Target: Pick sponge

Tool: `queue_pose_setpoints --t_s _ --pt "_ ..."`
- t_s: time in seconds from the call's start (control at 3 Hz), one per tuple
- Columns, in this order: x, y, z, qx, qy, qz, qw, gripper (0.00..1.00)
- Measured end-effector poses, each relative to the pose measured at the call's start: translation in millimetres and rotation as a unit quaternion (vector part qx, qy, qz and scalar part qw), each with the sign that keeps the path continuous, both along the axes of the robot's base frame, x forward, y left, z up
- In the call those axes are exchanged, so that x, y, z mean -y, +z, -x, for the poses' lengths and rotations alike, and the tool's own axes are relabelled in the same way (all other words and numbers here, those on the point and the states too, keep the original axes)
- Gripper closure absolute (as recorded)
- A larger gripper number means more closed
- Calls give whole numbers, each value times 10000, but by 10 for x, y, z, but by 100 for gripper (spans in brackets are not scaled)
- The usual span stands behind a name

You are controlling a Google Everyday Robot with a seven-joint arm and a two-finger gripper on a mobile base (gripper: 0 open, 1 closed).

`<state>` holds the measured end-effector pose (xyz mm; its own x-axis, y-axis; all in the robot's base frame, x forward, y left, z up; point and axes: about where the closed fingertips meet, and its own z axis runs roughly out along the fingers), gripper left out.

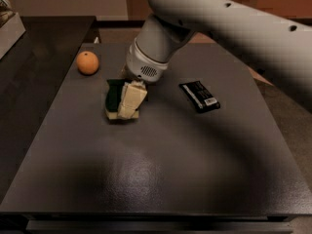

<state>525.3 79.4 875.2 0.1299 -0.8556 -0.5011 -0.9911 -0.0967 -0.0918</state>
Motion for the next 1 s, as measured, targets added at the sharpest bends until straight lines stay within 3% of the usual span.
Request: queue_pose_setpoints --t_s 0.67,1.0 --pt "35 656 -9 176 287 -227 9992 100" --pt "127 1194 62 484 630 -376 9961 100"
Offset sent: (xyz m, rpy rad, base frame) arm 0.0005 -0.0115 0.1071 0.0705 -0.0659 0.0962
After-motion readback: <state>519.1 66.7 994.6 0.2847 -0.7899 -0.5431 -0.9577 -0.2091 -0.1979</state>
